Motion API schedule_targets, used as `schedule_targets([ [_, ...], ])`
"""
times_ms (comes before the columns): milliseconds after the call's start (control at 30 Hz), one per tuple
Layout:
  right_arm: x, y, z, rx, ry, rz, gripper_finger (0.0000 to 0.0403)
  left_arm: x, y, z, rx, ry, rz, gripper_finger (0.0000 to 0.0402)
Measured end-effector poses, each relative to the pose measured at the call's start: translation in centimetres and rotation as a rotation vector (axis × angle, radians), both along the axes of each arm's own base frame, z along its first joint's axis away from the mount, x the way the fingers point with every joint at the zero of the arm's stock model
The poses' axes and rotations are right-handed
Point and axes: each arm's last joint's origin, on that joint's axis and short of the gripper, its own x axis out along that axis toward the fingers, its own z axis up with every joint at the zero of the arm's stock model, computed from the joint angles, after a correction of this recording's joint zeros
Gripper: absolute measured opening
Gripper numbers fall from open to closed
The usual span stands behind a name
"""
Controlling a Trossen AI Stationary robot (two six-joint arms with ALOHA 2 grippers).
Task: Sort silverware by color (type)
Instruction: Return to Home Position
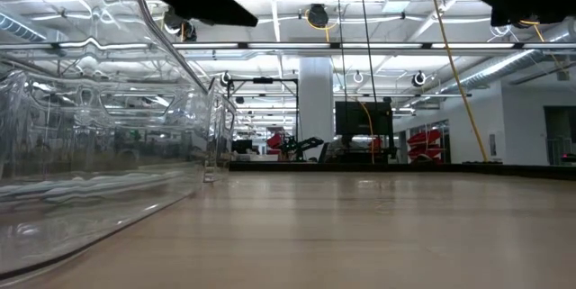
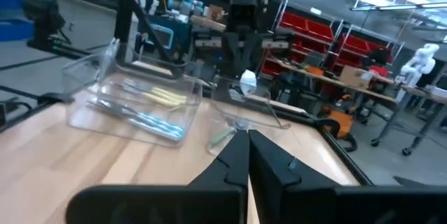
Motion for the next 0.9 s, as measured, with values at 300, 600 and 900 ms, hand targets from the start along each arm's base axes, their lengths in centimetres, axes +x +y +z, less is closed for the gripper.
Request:
schedule_targets([
  [300, 0.8, -0.3, -2.3, 0.022, 0.038, 0.063, 0.0, -0.8, 2.5, -2.8, -0.04, -0.127, 0.026, 0.0006],
  [600, 1.4, -1.2, -2.7, 0.042, -0.065, 0.074, 0.0, -1.3, 4.4, -3.7, -0.102, -0.124, 0.017, 0.0005],
  [900, 1.7, -2.0, -3.3, 0.061, -0.005, 0.03, 0.0, -2.0, 4.9, -3.8, -0.137, -0.069, 0.037, 0.0005],
])
